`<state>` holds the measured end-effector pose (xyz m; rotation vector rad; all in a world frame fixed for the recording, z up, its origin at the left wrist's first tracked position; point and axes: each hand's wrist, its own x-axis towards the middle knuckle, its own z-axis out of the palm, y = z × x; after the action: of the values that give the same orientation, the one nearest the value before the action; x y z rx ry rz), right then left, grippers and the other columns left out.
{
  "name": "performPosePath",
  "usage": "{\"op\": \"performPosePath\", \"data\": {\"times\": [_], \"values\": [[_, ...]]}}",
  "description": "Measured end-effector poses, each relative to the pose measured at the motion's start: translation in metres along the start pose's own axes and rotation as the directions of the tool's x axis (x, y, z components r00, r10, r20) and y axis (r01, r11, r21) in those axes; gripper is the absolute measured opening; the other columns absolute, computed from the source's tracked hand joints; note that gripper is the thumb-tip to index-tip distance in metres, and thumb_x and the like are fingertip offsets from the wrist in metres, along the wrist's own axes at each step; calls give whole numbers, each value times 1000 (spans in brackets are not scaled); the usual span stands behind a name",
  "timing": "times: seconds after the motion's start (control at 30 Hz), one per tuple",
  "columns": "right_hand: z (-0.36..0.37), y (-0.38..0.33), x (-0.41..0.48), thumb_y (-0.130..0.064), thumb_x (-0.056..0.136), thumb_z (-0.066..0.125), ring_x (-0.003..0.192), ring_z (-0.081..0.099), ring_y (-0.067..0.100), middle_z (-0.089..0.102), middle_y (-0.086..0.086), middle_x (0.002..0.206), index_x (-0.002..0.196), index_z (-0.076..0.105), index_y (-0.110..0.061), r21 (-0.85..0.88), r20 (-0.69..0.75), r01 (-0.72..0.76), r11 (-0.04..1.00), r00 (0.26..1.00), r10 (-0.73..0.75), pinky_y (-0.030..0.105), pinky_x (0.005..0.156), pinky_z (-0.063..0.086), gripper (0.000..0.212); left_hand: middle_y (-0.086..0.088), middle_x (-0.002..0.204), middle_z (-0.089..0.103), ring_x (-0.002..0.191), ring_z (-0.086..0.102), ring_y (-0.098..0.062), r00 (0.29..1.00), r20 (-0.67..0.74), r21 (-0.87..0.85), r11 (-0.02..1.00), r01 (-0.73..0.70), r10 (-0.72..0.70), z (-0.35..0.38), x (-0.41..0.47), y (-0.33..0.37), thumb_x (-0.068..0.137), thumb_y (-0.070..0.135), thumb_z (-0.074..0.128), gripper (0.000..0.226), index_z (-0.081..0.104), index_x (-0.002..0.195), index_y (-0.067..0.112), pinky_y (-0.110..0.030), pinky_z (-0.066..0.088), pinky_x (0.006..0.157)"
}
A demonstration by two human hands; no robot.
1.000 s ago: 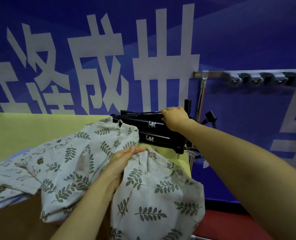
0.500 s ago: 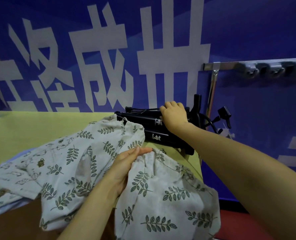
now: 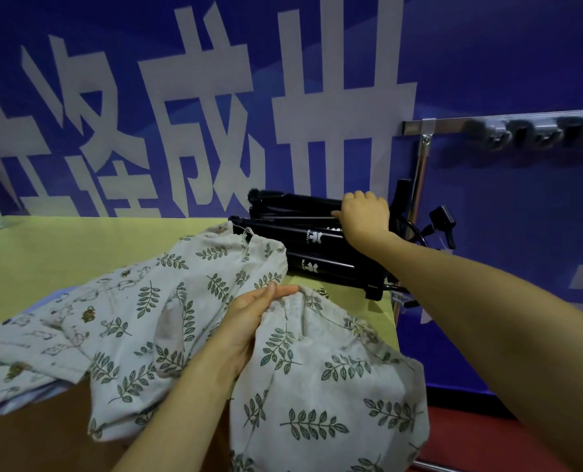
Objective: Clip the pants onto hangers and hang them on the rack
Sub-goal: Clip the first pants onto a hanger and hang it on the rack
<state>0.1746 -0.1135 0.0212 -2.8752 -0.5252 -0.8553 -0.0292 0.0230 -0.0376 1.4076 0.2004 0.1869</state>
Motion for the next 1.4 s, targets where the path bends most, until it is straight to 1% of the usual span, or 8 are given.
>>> {"op": "performPosePath", "data": {"times": [0.53, 0.73, 0.93, 1.03, 1.1, 1.17, 1.27, 1.4], "values": [[-73, 33, -95, -42, 85, 63, 88, 63, 27, 68, 6, 98, 110, 61, -10, -142, -466, 322, 936, 813, -350, 36, 82, 41, 41, 5, 85, 67, 77, 61, -7, 972, -203, 94, 991, -97, 115, 39, -23, 30, 83, 57, 50, 55, 73, 95, 9, -10, 46, 59], [-81, 37, -143, -41, 91, 48, 96, 63, 23, 67, 3, 105, 112, 62, -10, -147, -527, 471, 870, 707, -472, 33, 89, 34, 40, -22, 114, 67, 104, 65, -39, 981, -143, -388, 920, 64, -128, 52, -40, 38, 44, 74, 76, 98, 64, 116, 7, -52, 45, 100], [-91, 20, -183, -28, 92, 55, 101, 58, 19, 67, 6, 107, 110, 63, -9, 113, -628, 629, 769, 645, -435, 32, 92, 41, 28, -19, 108, 70, 95, 69, -35, 959, -241, -535, 845, -5, -148, 64, -55, 41, 55, 59, 76, 81, 63, 116, 7, -44, 57, 75], [-103, -5, -221, -33, 91, 55, 84, 55, 3, 64, -1, 95, 104, 64, -13, 597, -396, 443, 669, 888, -235, 20, 79, 48, 25, -19, 116, 68, 103, 67, -35, 959, -243, -522, 853, -3, -145, 69, -58, 44, 36, 62, 82, 104, 60, 123, 9, -50, 55, 83], [-112, -17, -233, -45, 88, 57, 76, 54, 0, 61, -5, 92, 113, 60, -14, 950, 106, -92, 297, 994, -34, 15, 71, 46, 40, -18, 118, 67, 105, 66, -34, 967, -213, -522, 853, 6, -137, 69, -58, 43, 36, 64, 81, 104, 61, 122, 9, -53, 51, 91], [-108, -17, -224, -53, 80, 56, 70, 58, 9, 64, 0, 88, 113, 57, -10, 874, 431, -424, -235, 902, -22, 21, 68, 45, 54, -14, 115, 68, 103, 66, -31, 976, -175, -504, 863, 24, -129, 72, -62, 42, 40, 64, 81, 98, 63, 120, 10, -51, 49, 95], [-108, -18, -206, -43, 87, 59, 91, 70, 21, 70, 13, 108, 118, 55, -2, 701, 493, -356, -619, 868, 59, 33, 82, 54, 51, -17, 111, 70, 102, 67, -33, 988, -132, -435, 900, 13, -78, 81, -72, 41, 51, 61, 77, 83, 65, 115, 10, -50, 50, 96], [-120, -17, -190, -28, 94, 54, 107, 65, 30, 66, 17, 115, 118, 51, -2, 553, 486, -202, -809, 866, 116, 43, 95, 51, 36, -19, 116, 67, 107, 64, -34, 994, -110, -335, 942, -31, -6, 77, -81, 39, 51, 71, 67, 94, 63, 118, 6, -49, 45, 101]]}}
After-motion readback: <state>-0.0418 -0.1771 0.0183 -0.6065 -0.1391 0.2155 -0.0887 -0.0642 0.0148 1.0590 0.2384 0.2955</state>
